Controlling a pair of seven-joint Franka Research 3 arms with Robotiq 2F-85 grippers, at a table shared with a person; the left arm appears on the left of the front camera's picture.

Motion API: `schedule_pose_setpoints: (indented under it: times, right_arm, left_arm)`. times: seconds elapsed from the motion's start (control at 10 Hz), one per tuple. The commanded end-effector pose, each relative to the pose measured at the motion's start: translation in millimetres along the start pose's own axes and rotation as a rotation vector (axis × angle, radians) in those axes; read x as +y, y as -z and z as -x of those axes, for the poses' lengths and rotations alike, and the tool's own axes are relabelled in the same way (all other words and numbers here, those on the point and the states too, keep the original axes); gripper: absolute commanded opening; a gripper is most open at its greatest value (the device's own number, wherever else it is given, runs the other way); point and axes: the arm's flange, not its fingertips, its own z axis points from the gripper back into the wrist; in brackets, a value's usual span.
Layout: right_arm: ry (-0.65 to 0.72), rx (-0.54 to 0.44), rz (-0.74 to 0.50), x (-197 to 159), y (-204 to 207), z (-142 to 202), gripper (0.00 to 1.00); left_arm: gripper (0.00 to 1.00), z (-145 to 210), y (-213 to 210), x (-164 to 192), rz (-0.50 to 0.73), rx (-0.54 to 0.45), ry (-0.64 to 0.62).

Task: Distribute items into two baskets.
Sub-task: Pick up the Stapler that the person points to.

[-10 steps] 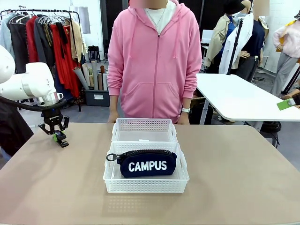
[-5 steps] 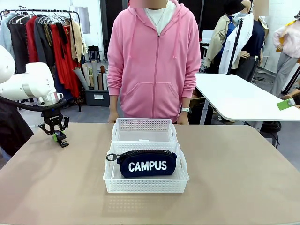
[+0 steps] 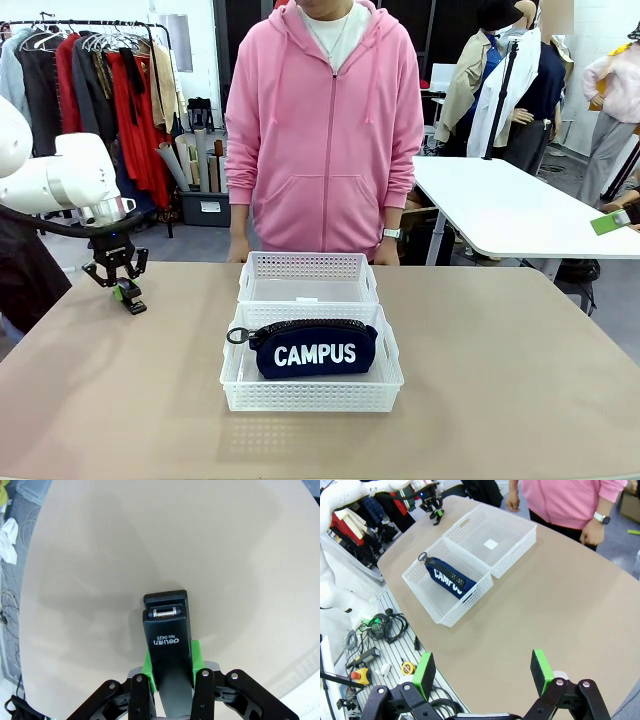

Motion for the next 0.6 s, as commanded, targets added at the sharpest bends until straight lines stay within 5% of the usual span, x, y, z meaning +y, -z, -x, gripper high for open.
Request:
schedule_pose_setpoints:
  times: [0.0, 0.5]
  right_arm:
    - [-0.007, -0.012, -0.009, 0.9, 0.0, -0.4, 1.00]
    - [-0.007, -0.012, -0.009, 0.9, 0.0, -0.4, 1.00]
  left_arm:
    - [0.00, 14.6, -18.7, 1.9, -0.046, -0.008, 0.063]
    - [0.00, 96.6, -58.7, 8.5, -0.192, -0.029, 0.380]
